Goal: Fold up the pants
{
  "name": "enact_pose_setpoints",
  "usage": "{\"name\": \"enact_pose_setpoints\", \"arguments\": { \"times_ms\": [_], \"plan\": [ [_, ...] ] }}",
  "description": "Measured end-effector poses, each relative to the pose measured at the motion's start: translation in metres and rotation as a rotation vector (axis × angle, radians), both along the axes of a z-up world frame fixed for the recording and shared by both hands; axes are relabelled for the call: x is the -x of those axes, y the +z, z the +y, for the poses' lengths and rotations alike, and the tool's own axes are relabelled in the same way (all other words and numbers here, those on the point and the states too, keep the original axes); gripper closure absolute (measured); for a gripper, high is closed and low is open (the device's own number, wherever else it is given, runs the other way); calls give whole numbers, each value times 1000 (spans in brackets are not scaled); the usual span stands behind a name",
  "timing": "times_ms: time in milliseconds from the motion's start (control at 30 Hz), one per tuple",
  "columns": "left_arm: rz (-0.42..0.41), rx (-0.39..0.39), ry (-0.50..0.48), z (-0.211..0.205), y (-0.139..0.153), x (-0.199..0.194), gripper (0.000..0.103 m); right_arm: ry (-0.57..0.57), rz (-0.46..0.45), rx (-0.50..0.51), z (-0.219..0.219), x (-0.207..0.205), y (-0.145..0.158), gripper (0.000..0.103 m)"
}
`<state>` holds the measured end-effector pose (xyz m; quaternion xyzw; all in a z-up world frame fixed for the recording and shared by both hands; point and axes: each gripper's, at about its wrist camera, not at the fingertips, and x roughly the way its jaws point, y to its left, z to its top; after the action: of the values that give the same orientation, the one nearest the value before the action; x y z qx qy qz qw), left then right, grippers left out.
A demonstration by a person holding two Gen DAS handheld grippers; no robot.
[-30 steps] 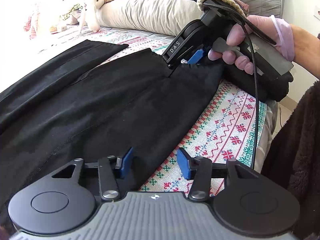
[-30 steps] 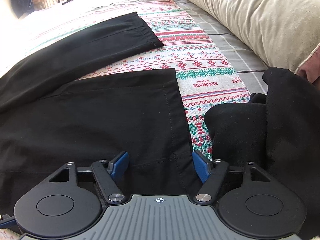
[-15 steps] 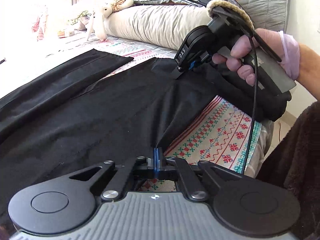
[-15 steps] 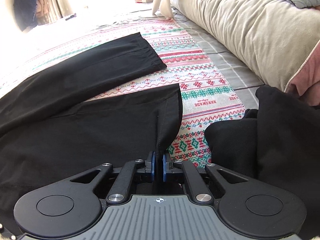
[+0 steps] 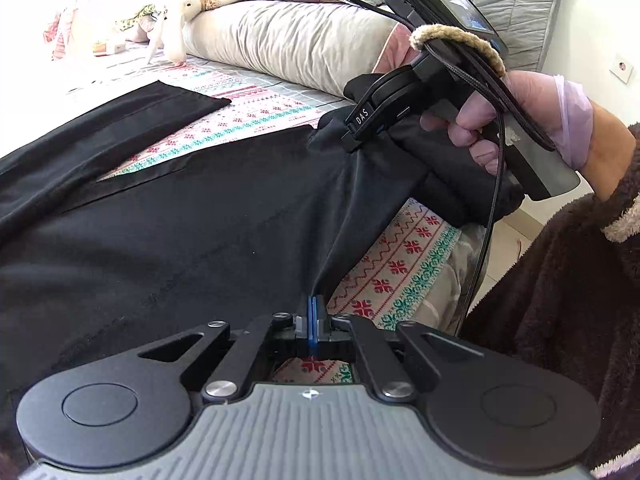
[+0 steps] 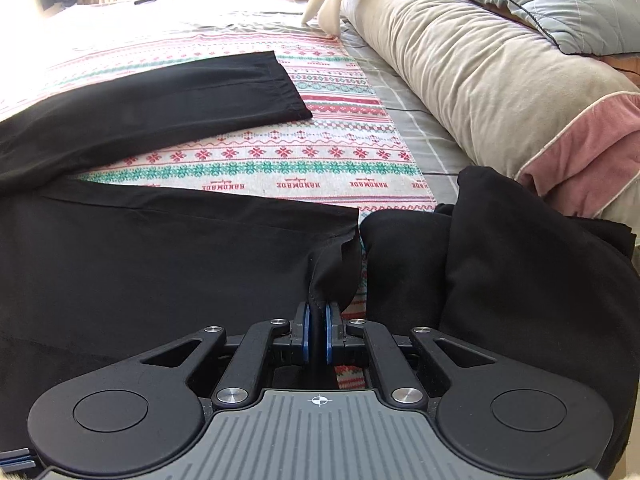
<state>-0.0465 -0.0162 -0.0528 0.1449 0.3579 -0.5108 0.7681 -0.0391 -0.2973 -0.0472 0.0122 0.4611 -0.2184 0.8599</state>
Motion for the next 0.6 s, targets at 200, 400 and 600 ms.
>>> {"name": "enact_pose_setpoints", "arguments": {
  "times_ms": [200, 400, 600],
  "plan": [
    [6, -52, -18, -3, -14, 6, 85, 9, 49, 21, 4, -1, -8, 95],
    [-33, -30, -10, 2, -10, 8, 45, -22, -57, 64, 0, -1, 11, 31],
    [-30, -3, 63, 8, -2, -8, 19, -39, -119, -59, -9, -10, 23, 26]
  ]
}}
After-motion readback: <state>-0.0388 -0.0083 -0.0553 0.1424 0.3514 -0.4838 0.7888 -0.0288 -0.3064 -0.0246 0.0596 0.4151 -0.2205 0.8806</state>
